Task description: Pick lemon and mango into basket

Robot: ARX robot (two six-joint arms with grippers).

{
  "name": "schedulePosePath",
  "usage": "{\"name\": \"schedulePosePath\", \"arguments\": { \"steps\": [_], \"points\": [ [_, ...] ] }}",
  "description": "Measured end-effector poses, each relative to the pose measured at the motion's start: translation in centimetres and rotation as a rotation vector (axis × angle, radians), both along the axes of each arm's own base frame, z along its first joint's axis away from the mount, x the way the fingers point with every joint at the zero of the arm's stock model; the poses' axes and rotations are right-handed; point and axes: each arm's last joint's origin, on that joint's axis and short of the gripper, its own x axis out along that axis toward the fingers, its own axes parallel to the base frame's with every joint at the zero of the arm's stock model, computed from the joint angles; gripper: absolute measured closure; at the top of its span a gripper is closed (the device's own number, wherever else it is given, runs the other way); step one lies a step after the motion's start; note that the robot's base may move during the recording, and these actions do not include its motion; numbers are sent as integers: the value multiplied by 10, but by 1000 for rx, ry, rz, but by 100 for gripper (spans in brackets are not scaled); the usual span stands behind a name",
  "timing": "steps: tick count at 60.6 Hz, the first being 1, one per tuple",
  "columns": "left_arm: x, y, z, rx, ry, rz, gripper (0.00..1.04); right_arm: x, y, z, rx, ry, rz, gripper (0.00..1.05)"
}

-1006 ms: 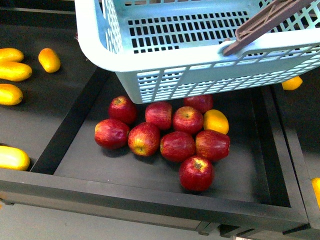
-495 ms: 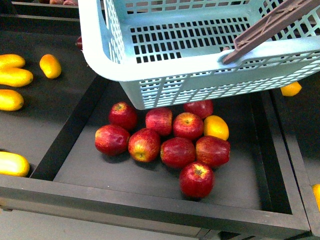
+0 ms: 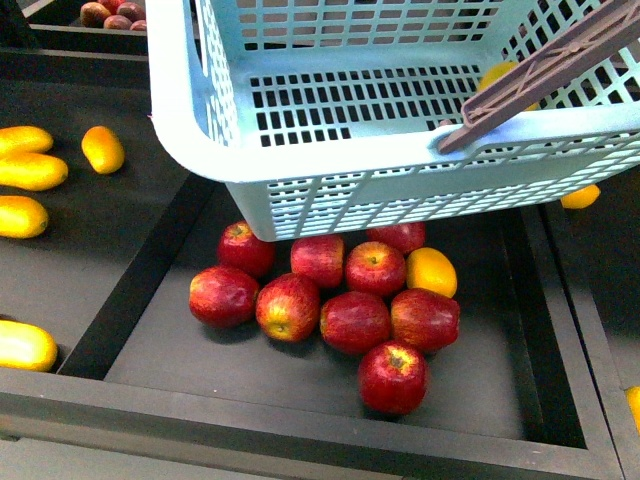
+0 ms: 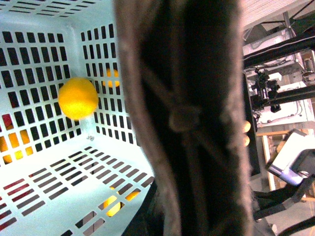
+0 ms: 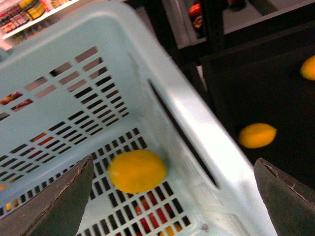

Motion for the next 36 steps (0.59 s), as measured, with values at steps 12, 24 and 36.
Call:
{"name": "schedulePosePath", "arguments": {
  "steps": [12,24,36],
  "points": [
    [0,0,0,1,-1,2,100,-63,-46,-2,7,11,-115,9],
    [0,0,0,-1,1,-2,100,-120,-45,-22,-306,-234,111,47],
    [0,0,0,2,-1,2,100,-142,-37,-44,-360,-217,119,85]
  ]
}}
